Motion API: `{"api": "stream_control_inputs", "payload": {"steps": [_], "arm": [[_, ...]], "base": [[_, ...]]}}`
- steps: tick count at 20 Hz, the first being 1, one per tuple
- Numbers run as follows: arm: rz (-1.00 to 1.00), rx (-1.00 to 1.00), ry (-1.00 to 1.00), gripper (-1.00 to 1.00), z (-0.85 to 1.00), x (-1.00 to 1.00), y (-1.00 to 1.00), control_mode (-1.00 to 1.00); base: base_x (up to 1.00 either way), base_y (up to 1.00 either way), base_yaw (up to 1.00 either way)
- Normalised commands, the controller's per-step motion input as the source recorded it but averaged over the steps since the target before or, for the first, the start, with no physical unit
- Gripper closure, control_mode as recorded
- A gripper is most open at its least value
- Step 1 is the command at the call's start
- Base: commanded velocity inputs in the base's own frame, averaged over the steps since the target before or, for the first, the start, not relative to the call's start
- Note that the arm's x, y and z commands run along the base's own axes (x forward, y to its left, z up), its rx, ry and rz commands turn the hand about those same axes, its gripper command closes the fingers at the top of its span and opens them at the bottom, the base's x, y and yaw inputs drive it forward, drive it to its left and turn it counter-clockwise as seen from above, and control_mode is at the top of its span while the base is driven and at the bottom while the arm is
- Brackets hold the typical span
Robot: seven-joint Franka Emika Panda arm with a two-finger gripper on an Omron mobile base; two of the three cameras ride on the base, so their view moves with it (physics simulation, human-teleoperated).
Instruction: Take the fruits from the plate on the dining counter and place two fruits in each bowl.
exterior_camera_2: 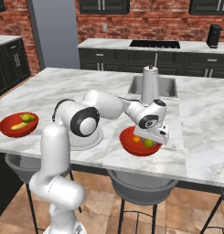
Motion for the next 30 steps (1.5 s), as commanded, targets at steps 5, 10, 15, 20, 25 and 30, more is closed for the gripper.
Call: {"api": "stream_control_inputs", "payload": {"steps": [5,10,15,20,25,30], "arm": [[0.0,0.0,0.0,-1.0,-0.13,0.01,0.0,-1.0],[0.0,0.0,0.0,-1.0,0.0,-0.02,0.03,-1.0],[0.0,-0.08,0.0,-1.0,0.07,-0.05,0.15,-1.0],[0.0,-0.14,-0.02,-1.0,0.52,-0.22,0.13,-1.0],[-0.02,-0.12,0.0,-1.0,0.52,-0.56,0.29,-1.0],[-0.12,-0.01,0.0,-1.0,0.19,-0.57,0.61,-1.0]], "base": [[0.0,0.0,0.0],[0.0,0.0,0.0],[0.0,0.0,0.0],[0.0,0.0,0.0],[0.0,0.0,0.0],[0.0,0.0,0.0]]}}
